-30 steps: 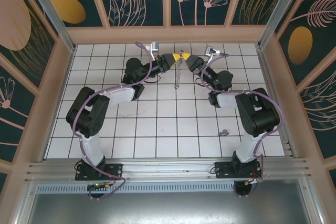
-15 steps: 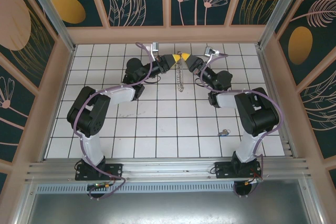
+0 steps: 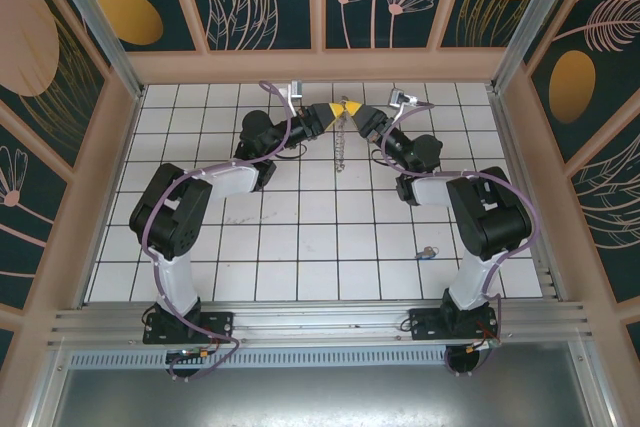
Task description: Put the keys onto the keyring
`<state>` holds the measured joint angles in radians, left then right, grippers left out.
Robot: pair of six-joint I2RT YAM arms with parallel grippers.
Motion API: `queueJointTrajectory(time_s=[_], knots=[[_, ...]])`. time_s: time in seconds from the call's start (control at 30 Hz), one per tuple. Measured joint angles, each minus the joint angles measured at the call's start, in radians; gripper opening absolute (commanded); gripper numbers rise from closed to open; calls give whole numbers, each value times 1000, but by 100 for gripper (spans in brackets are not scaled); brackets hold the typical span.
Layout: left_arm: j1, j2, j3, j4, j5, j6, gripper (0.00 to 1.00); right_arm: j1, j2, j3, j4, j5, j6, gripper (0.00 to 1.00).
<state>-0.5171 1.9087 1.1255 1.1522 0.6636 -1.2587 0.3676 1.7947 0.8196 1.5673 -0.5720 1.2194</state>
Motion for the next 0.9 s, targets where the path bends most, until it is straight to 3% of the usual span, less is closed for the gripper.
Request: queueJointTrajectory(time_s=[0.23, 0.67, 0.9], knots=[[0, 1, 0, 25, -20, -7, 26, 1, 0, 0, 0, 0, 0, 0], [-6, 11, 0, 68, -39, -27, 14, 6, 5, 0, 0, 0, 0, 0], [-7, 11, -8, 75, -43, -29, 17, 6, 6, 0, 0, 0, 0, 0]])
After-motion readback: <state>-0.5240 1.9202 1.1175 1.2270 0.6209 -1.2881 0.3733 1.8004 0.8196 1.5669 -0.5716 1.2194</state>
